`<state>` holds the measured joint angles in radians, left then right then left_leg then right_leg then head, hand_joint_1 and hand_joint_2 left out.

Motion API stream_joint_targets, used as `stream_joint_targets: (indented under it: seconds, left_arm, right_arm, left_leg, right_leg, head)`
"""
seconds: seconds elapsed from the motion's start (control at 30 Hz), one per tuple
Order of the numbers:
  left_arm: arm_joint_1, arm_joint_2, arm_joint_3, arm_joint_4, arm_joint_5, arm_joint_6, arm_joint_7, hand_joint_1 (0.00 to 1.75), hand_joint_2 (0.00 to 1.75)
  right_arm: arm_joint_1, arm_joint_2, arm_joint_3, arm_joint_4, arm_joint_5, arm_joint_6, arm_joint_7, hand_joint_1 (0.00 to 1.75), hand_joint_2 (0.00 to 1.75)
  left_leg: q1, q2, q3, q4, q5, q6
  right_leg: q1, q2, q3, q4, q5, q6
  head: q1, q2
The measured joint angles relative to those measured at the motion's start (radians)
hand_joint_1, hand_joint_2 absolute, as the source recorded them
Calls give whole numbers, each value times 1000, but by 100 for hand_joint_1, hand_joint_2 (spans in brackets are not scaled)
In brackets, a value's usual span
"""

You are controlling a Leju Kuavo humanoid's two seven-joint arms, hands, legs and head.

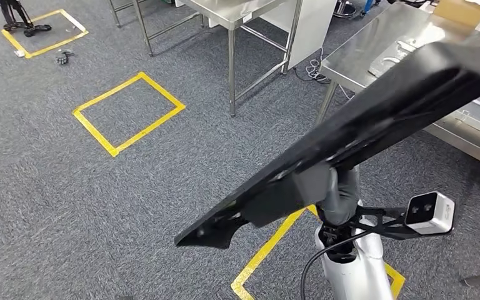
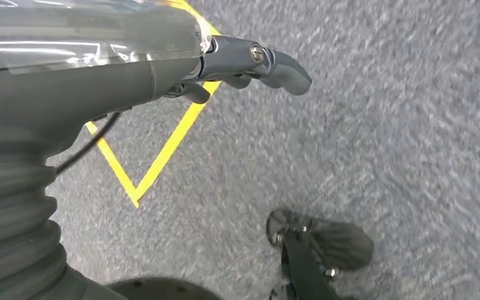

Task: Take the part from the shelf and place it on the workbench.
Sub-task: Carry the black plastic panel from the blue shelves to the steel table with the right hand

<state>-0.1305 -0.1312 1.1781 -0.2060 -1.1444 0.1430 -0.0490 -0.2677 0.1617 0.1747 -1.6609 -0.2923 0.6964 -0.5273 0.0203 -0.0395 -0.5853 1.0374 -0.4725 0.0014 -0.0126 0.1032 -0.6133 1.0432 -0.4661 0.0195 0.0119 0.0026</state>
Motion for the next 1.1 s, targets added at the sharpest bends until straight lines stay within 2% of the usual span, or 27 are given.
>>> stream_joint_targets:
  seconds: [0.03,0.1,0.13,0.17,0.2,0.23,0.27,0.33,0.37,0.4,0.47,0.5,0.57,0.6,0.63,0.67,0.7,0.73,0.77,0.8,0.87,0.93,0.97,1.0,1.03,1.1]
  left_arm:
    - [0,0,0,0,2,0,0,0,175]
    - [2,0,0,0,8,-1,0,0,175]
    - [5,0,1,0,10,-2,-1,0,175]
    - [8,0,1,0,13,-2,-1,0,175]
    - [10,0,2,0,15,-2,-2,0,175]
    - [10,0,2,0,17,-2,-3,0,175]
    - [11,-1,3,0,20,-3,-4,0,175]
    - [10,-5,5,0,25,-6,-6,0,175]
    - [10,-6,7,0,28,-8,-6,0,175]
    - [10,-8,8,0,30,-8,-7,0,175]
    - [9,-11,12,0,32,-8,-10,0,175]
    - [8,-12,14,0,32,-8,-11,0,175]
    - [7,-14,16,0,32,-9,-15,0,175]
    - [8,-14,17,0,32,-10,-16,0,175]
    - [10,-14,18,0,32,-11,-17,0,175]
    - [12,-14,18,0,32,-12,-17,0,175]
    - [15,-14,19,0,32,-13,-17,0,175]
    - [16,-14,19,0,32,-13,-17,0,175]
    - [17,-14,19,0,32,-13,-17,0,175]
    - [17,-14,19,0,32,-14,-17,0,175]
    - [16,-14,20,0,32,-15,-17,0,175]
    - [14,-14,21,1,34,-16,-16,0,175]
    - [14,-14,22,1,34,-17,-16,0,175]
    - [13,-15,22,1,35,-19,-16,0,175]
    - [12,-16,23,1,35,-22,-16,0,175]
    - [12,-16,24,1,36,-29,-16,0,175]
  right_arm:
    - [-6,0,13,-7,9,-1,-5,175,175]
    - [-20,2,36,-20,23,-2,-10,175,175]
    - [-26,2,46,-25,29,-3,-11,175,175]
    - [-29,3,55,-29,34,-5,-11,175,175]
    - [-30,3,61,-33,40,-7,-12,175,175]
    - [-32,3,66,-37,46,-10,-13,175,175]
    - [-37,3,70,-42,52,-13,-15,175,175]
    - [-53,4,77,-54,62,-17,-20,175,175]
    - [-62,6,80,-58,66,-18,-22,175,175]
    - [-68,7,83,-62,70,-19,-25,175,175]
    - [-76,9,87,-68,80,-21,-29,175,175]
    - [-78,10,88,-70,85,-23,-30,175,175]
    - [-89,13,90,-76,93,-29,-31,175,175]
    - [-94,16,92,-77,96,-32,-31,175,175]
    - [-98,18,93,-78,100,-35,-31,175,175]
    - [-99,19,95,-78,104,-37,-30,175,175]
    - [-99,19,96,-78,108,-37,-30,175,175]
    - [-100,19,97,-78,110,-38,-30,175,175]
    - [-101,19,97,-78,111,-39,-30,175,175]
    - [-104,19,97,-78,113,-40,-29,175,175]
    - [-109,19,98,-79,117,-43,-29,175,175]
    - [-112,20,98,-81,119,-44,-29,175,175]
    - [-114,20,98,-82,119,-46,-29,175,175]
    - [-114,20,98,-82,120,-47,-28,175,175]
    - [-116,20,98,-83,120,-49,-28,175,175]
    - [-121,19,98,-85,120,-52,-29,175,175]
  left_leg:
    - [2,10,1,-4,2,6]
    - [1,32,3,-8,3,13]
    - [0,45,4,-8,2,14]
    - [-1,57,4,-8,0,15]
    - [-2,69,6,-8,-2,15]
    - [-3,79,8,-8,-4,15]
    - [-5,89,12,-8,-7,14]
    - [-8,107,22,-9,-13,10]
    - [-10,115,25,-10,-16,7]
    - [-12,124,28,-12,-18,3]
    - [-14,143,34,-16,-22,-7]
    - [-14,140,37,-14,-27,-12]
    - [-12,99,18,35,-59,-19]
    - [-10,72,-8,91,-87,-21]
    - [-10,55,-44,159,-117,-23]
    - [-10,48,-79,223,-139,-25]
    - [-9,46,-106,266,-146,-27]
    - [-8,46,-117,275,-133,-29]
    - [-7,45,-108,242,-100,-31]
    - [-4,38,-83,179,-57,-32]
    - [1,4,-32,60,-5,-30]
    - [1,-17,-16,23,-3,-21]
    - [-2,-9,-16,21,0,-13]
    - [-2,0,-16,19,2,-7]
    - [-1,9,-15,16,4,0]
    - [2,29,-14,11,7,11]
  right_leg:
    - [1,-22,-11,22,-14,4]
    - [4,-76,-61,124,-68,11]
    - [3,-89,-95,190,-96,13]
    - [2,-95,-123,243,-112,14]
    - [2,-98,-137,265,-110,13]
    - [3,-101,-129,247,-88,10]
    - [5,-108,-101,192,-53,4]
    - [18,-149,-30,52,3,-13]
    - [25,-165,-7,8,15,-21]
    - [31,-173,2,-13,15,-26]
    - [31,-153,3,-20,16,-32]
    - [28,-141,6,-26,19,-34]
    - [19,-121,15,-40,26,-42]
    - [17,-111,17,-42,27,-45]
    - [16,-100,17,-41,27,-47]
    - [17,-87,18,-40,26,-49]
    - [17,-73,18,-38,25,-49]
    - [16,-60,18,-35,23,-49]
    - [15,-46,18,-30,20,-47]
    - [13,-32,17,-22,16,-43]
    - [11,-8,12,-5,6,-33]
    - [10,8,3,5,2,-22]
    - [9,15,-1,6,3,-17]
    - [8,13,-3,6,3,-13]
    - [10,-2,-7,14,-3,-8]
    - [11,-54,-38,80,-41,2]
  head:
    - [3,0]
    - [9,0]
    - [10,0]
    - [10,0]
    - [10,0]
    - [10,0]
    - [10,0]
    - [9,0]
    - [9,0]
    - [9,0]
    - [9,0]
    - [9,0]
    - [7,0]
    - [6,0]
    - [4,0]
    - [3,0]
    - [3,0]
    - [3,0]
    - [3,0]
    - [3,0]
    - [2,0]
    - [2,0]
    - [2,0]
    - [1,0]
    - [3,0]
    - [10,0]
